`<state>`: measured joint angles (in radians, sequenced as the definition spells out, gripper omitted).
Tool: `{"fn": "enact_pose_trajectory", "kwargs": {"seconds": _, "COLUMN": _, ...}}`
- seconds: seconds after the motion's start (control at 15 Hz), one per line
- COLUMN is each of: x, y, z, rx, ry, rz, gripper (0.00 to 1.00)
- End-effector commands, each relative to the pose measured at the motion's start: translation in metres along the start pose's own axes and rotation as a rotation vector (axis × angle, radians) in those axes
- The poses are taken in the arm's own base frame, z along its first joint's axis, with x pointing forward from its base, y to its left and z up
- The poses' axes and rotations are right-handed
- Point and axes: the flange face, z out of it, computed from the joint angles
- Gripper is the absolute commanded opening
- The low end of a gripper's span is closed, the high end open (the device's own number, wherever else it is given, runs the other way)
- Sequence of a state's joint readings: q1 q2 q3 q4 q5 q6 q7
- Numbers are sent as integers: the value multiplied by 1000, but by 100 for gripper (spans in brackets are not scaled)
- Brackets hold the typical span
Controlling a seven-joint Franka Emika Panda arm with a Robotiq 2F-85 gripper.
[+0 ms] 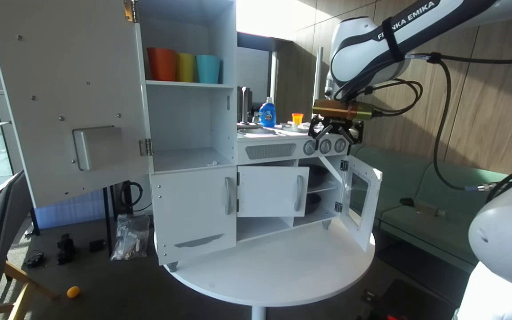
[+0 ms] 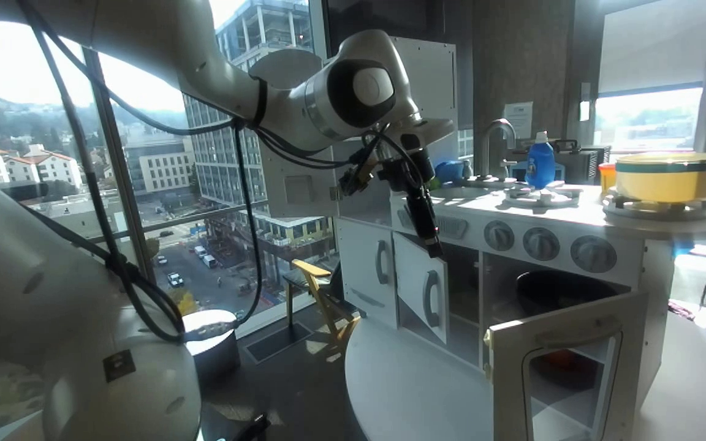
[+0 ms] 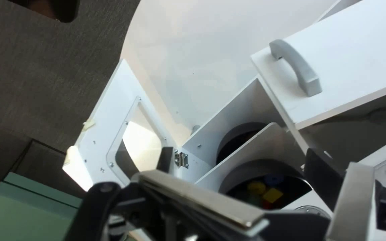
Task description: Open the bottom doors the the cabinet widely and then close the top door of the cabinet
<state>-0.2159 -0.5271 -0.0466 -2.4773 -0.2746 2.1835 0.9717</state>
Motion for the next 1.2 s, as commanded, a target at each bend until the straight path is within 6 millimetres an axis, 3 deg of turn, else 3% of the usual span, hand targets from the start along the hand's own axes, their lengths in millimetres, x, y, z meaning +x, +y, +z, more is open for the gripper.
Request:
{"fn": "enact_pose_trajectory", "kwargs": {"seconds": 0.0, "x": -29, "y": -33, "z": -4, "rx": 104, "ry": -87, "rz": -147, "gripper": 100}}
{"fn": "enact_pose_trajectory", "kwargs": {"seconds": 0.2, "x": -43, "y": -49, "z": 21, "rx": 62, "ry": -191, "rz": -105, "gripper": 100}}
{"fn": "enact_pose_trajectory", "kwargs": {"seconds": 0.4, "x": -53, "y": -53, "z": 34, "rx": 105, "ry": -172, "rz": -320, "gripper": 100}}
{"fn": "enact_pose_trajectory", "kwargs": {"seconds": 0.87, "x": -36, "y": -62, "z": 10, "rx": 78, "ry": -131, "rz": -711, "gripper": 100}}
{"fn": "enact_pose_trajectory", "kwargs": {"seconds": 1.13, "x": -23, "y": -91, "z": 5, "rx": 59, "ry": -50, "rz": -913, "gripper": 100}}
